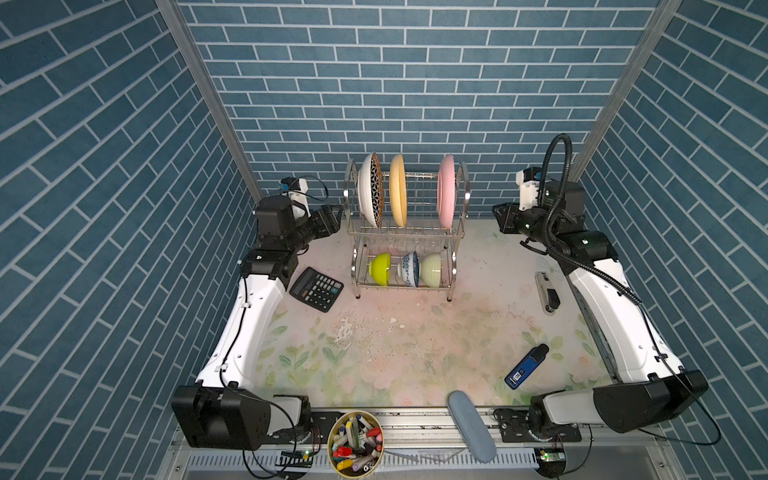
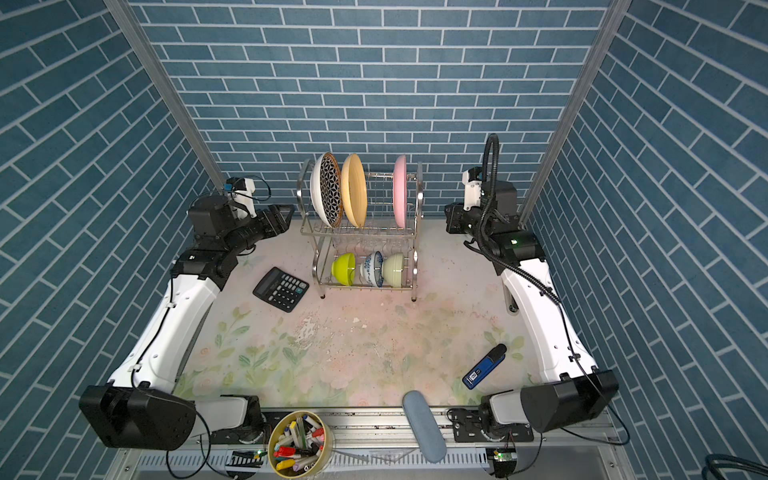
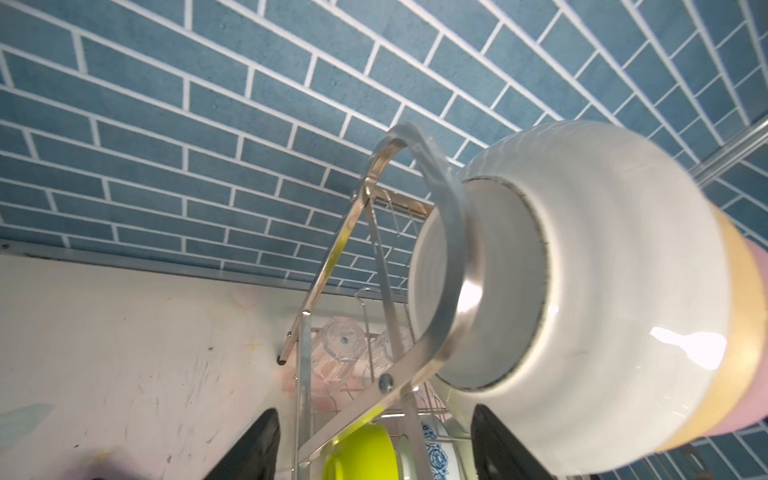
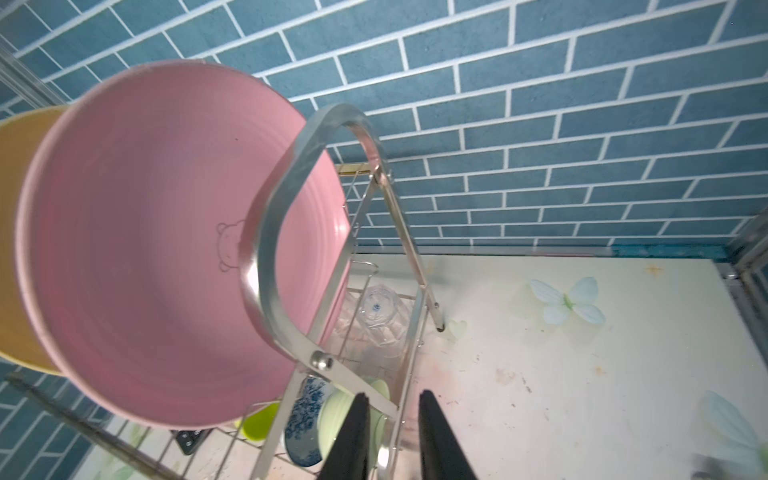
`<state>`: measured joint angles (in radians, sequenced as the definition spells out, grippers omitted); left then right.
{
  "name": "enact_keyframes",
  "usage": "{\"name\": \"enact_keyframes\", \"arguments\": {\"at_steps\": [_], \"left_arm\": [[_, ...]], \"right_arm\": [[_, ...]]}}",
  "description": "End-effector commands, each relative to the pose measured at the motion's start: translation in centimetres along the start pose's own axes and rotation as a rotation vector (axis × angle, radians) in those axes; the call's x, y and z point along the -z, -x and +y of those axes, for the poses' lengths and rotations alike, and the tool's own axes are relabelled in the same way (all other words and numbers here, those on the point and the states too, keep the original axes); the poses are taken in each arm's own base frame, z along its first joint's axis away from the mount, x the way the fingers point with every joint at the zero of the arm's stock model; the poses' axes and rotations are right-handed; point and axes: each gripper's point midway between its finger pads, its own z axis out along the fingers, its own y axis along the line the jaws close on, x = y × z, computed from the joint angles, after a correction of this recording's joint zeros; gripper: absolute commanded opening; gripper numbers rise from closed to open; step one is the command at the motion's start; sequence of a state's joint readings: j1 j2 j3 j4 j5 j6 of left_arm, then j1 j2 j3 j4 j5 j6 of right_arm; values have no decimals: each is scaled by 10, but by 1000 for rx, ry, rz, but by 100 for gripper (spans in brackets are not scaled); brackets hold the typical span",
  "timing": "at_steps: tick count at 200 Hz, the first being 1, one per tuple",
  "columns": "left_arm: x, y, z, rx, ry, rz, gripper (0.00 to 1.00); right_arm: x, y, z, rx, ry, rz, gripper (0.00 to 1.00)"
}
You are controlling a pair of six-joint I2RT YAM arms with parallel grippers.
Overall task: Unload the mixed dishes from the dish rack
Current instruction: 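Move the right gripper to the pink plate rim while the left approaches the rack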
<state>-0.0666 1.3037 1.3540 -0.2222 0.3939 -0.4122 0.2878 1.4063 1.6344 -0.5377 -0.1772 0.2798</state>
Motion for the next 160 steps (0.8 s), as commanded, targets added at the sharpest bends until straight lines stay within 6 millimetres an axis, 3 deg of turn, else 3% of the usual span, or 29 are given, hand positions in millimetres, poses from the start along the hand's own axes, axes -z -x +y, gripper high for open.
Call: {"name": "enact_keyframes", "arguments": {"at_steps": [1, 36, 71, 115, 160], "left_arm": [[5, 20, -28, -54, -103, -47, 74], [-4, 27, -31, -69, -110, -35, 81], [-16, 26, -29, -66, -104, -5, 82], [-26, 25, -26, -76, -90, -11, 78], [-42, 20, -34, -103, -85, 15, 65]], "right_arm": [[-9, -4, 16, 34, 49, 58, 27], [-19, 2, 35, 65, 100, 55, 28], [-15, 2, 47, 81, 125, 45, 30], [-5, 8, 58, 89, 171, 24, 35], [-2, 12, 59, 94, 169, 9, 38]]}}
